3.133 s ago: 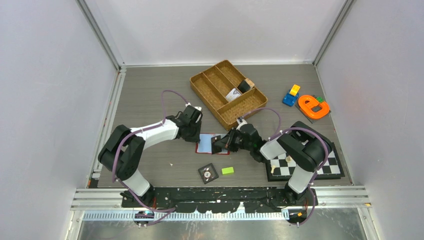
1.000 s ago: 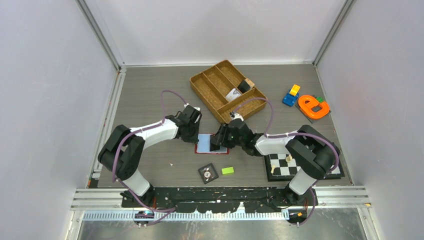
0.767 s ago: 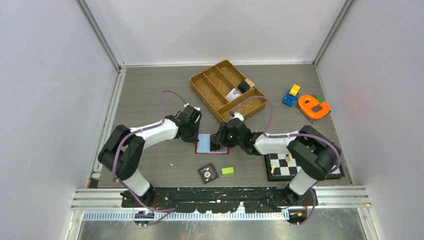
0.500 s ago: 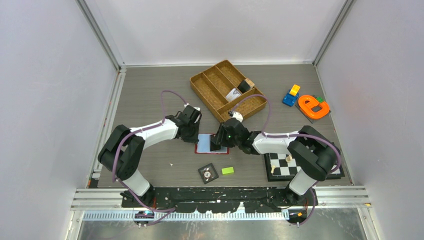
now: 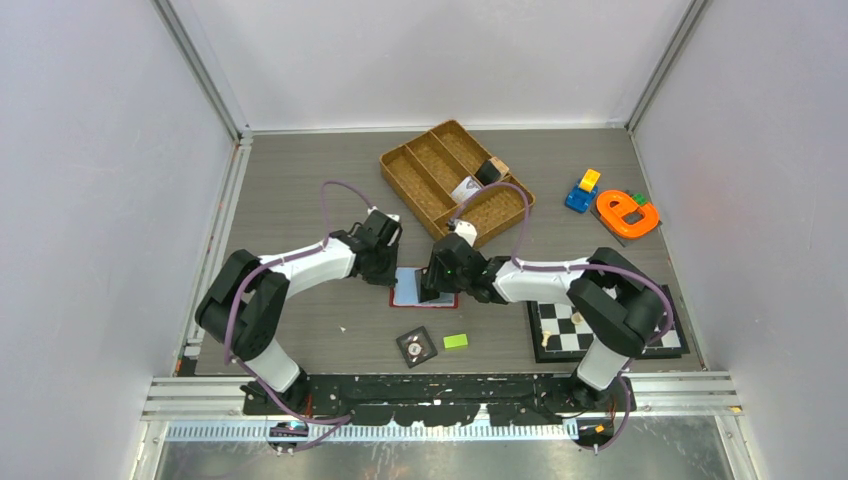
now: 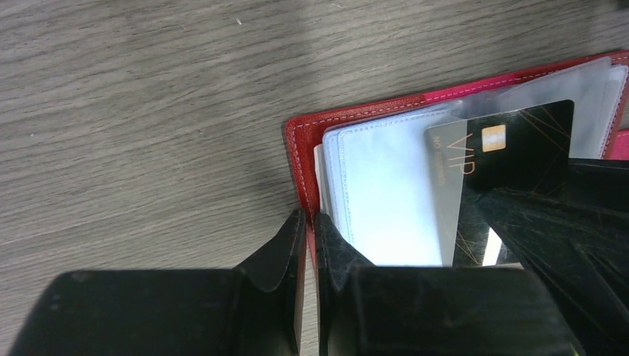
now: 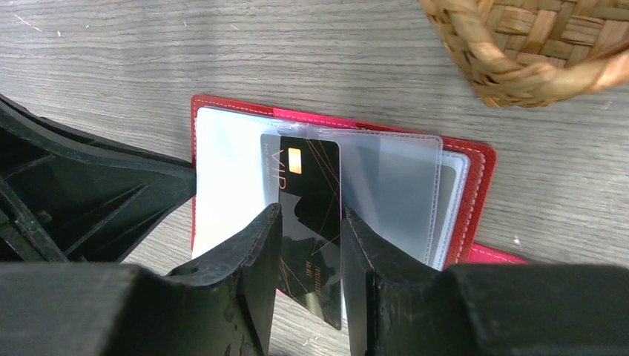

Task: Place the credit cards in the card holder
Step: Insert the credit card into the card holder.

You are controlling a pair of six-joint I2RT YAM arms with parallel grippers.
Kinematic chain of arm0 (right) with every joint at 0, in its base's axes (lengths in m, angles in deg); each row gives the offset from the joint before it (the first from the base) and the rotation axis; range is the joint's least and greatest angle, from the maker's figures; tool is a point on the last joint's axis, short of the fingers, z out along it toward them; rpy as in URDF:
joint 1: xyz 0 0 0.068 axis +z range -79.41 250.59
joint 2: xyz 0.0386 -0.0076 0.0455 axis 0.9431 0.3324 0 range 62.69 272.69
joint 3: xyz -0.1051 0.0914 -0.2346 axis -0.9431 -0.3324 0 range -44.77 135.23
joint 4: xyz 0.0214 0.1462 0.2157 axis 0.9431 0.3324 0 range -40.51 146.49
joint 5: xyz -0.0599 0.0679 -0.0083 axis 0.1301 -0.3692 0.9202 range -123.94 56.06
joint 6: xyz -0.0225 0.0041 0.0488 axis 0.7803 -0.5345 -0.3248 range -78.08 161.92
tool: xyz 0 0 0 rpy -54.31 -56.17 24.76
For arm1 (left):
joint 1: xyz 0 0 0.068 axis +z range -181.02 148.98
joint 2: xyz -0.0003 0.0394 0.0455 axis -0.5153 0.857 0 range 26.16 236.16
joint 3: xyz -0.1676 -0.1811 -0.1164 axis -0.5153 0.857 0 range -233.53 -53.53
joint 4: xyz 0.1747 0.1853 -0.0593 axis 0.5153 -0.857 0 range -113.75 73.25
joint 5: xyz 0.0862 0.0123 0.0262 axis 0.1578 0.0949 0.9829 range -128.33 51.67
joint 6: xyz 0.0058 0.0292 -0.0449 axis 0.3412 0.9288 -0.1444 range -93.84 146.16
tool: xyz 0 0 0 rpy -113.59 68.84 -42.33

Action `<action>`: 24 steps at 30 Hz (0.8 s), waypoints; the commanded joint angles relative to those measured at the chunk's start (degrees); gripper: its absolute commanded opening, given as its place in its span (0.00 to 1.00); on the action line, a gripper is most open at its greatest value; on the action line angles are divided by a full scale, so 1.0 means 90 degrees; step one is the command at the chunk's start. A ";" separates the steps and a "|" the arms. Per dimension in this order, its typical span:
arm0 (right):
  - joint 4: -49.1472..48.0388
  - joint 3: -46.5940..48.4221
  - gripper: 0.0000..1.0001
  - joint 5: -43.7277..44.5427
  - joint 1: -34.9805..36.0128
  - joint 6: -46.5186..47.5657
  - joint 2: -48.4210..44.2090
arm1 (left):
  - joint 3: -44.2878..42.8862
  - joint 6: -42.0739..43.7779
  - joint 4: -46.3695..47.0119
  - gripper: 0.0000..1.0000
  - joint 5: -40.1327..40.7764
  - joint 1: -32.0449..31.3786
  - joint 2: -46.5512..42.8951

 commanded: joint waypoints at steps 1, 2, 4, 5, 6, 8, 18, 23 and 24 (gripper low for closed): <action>0.0850 0.0088 0.40 0.0193 0.0131 0.0180 0.0455 | 0.0270 -0.0139 0.0013 0.08 -0.0396 -0.0029 0.0006; 0.0900 0.0146 0.40 0.0198 0.0149 0.0178 0.0487 | 0.0298 -0.0175 0.0058 0.08 -0.0441 -0.0025 -0.0007; 0.1031 0.0273 0.41 0.0220 0.0200 0.0177 0.0551 | 0.0364 -0.0256 0.0166 0.08 -0.0574 -0.0028 -0.0025; 0.1113 0.0332 0.42 0.0254 0.0224 0.0174 0.0571 | 0.0395 -0.0311 0.0228 0.08 -0.0651 -0.0023 -0.0028; 0.1210 0.0379 0.43 0.0323 0.0243 0.0172 0.0575 | 0.0426 -0.0353 0.0278 0.08 -0.0698 -0.0028 -0.0031; 0.1436 0.0449 0.44 0.0504 0.0272 0.0121 0.0532 | 0.0444 -0.0376 0.0298 0.07 -0.0695 -0.0024 -0.0047; 0.2293 0.0527 0.54 0.1144 0.0277 0.0165 -0.0248 | 0.0358 -0.0252 0.0005 0.10 -0.0381 -0.0024 -0.0302; 0.2506 0.0570 0.55 0.1258 0.0268 0.0245 -0.0443 | 0.0308 -0.0228 -0.0048 0.10 -0.0367 -0.0023 -0.0327; 0.2468 0.0553 0.55 0.1202 0.0274 0.0251 -0.0448 | 0.0316 -0.0227 -0.0025 0.10 -0.0380 -0.0028 -0.0330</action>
